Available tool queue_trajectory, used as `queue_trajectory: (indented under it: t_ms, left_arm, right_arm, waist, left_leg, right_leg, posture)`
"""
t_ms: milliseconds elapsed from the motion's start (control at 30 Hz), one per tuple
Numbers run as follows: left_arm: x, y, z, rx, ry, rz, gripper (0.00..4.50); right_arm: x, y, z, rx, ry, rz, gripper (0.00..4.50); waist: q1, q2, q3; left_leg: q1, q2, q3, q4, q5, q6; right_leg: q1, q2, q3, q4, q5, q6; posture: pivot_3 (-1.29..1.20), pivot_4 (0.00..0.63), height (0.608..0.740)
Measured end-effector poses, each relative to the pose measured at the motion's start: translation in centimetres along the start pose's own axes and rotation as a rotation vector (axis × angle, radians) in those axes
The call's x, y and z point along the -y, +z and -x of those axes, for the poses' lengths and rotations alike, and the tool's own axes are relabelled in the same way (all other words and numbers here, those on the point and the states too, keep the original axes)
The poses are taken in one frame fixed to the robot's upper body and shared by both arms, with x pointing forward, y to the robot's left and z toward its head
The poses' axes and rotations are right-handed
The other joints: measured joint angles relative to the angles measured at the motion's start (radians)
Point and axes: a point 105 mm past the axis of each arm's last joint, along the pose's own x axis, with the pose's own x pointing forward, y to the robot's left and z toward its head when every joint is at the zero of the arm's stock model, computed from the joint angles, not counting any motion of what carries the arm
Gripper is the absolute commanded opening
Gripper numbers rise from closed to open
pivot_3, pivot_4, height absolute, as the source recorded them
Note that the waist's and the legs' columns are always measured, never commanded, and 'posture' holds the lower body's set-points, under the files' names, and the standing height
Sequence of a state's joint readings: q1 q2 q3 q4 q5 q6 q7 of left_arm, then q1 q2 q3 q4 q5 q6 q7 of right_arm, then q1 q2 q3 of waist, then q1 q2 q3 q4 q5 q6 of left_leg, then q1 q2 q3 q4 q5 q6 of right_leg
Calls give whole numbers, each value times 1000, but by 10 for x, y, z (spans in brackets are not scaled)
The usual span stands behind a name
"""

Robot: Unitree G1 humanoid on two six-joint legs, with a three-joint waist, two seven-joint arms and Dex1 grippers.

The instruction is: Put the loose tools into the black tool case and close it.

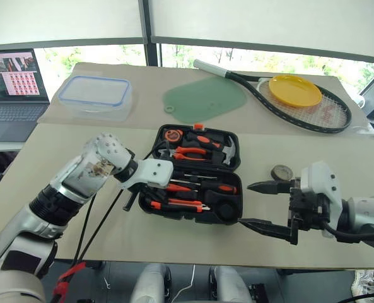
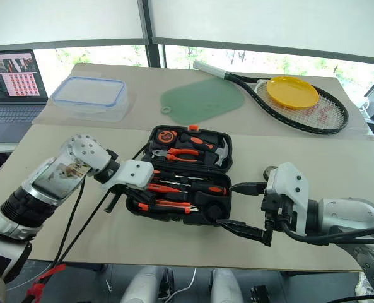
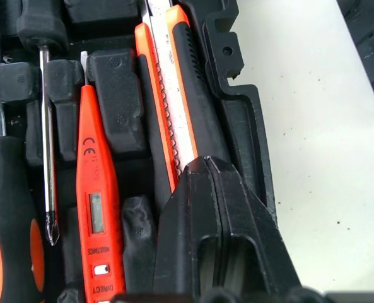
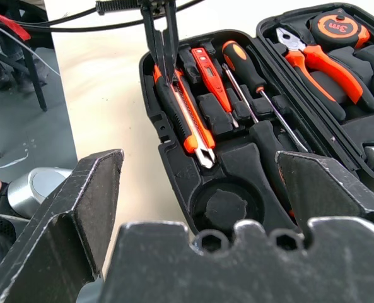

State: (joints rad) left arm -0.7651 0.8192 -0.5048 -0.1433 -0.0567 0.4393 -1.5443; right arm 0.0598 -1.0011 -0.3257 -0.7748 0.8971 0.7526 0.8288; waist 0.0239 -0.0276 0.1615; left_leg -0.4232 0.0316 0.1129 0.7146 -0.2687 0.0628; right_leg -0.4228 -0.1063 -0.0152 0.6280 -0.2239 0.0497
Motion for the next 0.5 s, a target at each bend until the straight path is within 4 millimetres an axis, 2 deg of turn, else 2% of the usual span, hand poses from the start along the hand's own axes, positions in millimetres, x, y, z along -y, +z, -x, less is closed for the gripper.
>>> queue_trajectory:
  t_ms: [200,267,500]
  left_arm:
    - [4,-1,-1,-35,4,-30,24]
    - [8,-7,-8,-58,-16,-49,24]
    - [5,-6,-10,-46,3,-85,24]
  right_arm:
    - [0,-2,0,-4,1,-5,4500]
    - [0,-3,0,-8,-2,-6,4500]
    - [3,-8,2,-21,-17,-27,4500]
  waist:
    - [-3,0,0]
    - [-3,1,0]
    - [0,1,-1]
  left_leg:
    - [1,0,0,0,0,0]
    - [1,0,0,0,0,0]
    - [2,0,0,0,0,0]
  right_leg:
    - [0,0,0,0,0,0]
    - [1,0,0,0,0,0]
    - [2,0,1,1,0,0]
  posture:
    - [0,150,738]
    - [0,150,738]
    - [0,150,738]
